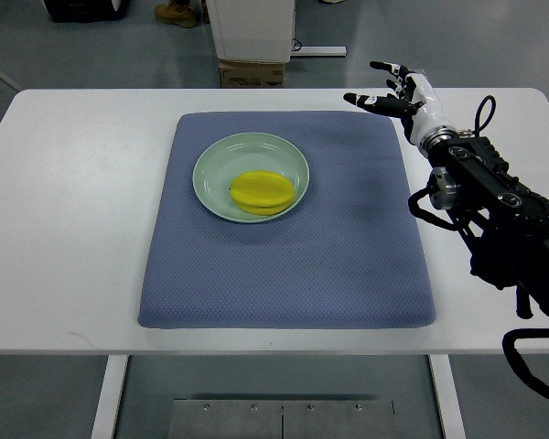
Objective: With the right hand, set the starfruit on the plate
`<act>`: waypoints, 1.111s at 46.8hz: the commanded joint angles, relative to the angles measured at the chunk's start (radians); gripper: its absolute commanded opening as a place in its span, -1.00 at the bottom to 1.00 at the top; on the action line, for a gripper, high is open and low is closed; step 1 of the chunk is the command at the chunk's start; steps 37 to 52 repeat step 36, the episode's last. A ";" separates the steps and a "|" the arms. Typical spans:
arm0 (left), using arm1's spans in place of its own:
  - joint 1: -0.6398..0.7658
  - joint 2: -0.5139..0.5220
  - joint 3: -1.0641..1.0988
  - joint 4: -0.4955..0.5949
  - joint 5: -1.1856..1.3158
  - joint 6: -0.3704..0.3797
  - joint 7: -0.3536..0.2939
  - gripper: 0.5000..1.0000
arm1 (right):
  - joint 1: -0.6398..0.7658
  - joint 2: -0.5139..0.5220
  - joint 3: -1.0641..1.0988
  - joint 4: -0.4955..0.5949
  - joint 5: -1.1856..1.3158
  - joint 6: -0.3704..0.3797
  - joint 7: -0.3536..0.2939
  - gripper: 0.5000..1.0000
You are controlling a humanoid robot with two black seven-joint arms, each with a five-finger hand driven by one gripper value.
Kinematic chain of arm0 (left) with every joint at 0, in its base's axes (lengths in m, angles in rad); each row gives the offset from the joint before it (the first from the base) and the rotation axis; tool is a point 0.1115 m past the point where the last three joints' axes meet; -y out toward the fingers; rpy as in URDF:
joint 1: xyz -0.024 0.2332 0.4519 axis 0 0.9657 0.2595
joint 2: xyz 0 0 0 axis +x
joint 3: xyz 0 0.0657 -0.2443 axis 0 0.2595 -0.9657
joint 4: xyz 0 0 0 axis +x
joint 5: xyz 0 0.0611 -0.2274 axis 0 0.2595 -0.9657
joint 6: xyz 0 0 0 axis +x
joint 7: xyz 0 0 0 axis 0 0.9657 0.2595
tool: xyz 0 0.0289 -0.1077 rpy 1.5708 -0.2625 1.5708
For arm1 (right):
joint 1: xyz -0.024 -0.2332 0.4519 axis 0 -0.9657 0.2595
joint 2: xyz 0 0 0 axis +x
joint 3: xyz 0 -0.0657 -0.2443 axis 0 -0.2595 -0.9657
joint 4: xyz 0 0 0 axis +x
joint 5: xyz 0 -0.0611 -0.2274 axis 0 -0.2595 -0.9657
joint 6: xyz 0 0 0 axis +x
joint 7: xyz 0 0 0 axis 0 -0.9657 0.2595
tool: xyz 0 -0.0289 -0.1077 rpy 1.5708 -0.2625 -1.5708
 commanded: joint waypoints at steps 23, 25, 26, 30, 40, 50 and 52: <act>0.000 0.000 0.000 0.000 -0.001 0.000 0.000 1.00 | -0.071 0.000 0.143 0.010 0.014 -0.005 0.070 1.00; 0.000 0.000 0.000 0.000 0.001 0.000 0.000 1.00 | -0.076 0.000 0.143 0.019 0.014 -0.005 0.070 1.00; 0.000 0.000 0.000 0.000 -0.001 0.000 0.000 1.00 | -0.079 0.000 0.143 0.025 0.014 -0.005 0.070 1.00; 0.001 0.000 0.000 0.000 -0.001 0.000 0.000 1.00 | -0.097 0.000 0.143 0.053 0.014 -0.005 0.070 1.00; 0.000 0.000 0.000 0.000 0.001 0.000 0.000 1.00 | -0.116 0.000 0.152 0.069 0.014 -0.005 0.074 1.00; 0.000 0.000 0.000 0.000 0.001 0.000 0.000 1.00 | -0.116 0.000 0.152 0.069 0.014 -0.005 0.074 1.00; 0.000 0.000 0.000 0.000 0.001 0.000 0.000 1.00 | -0.116 0.000 0.152 0.069 0.014 -0.005 0.074 1.00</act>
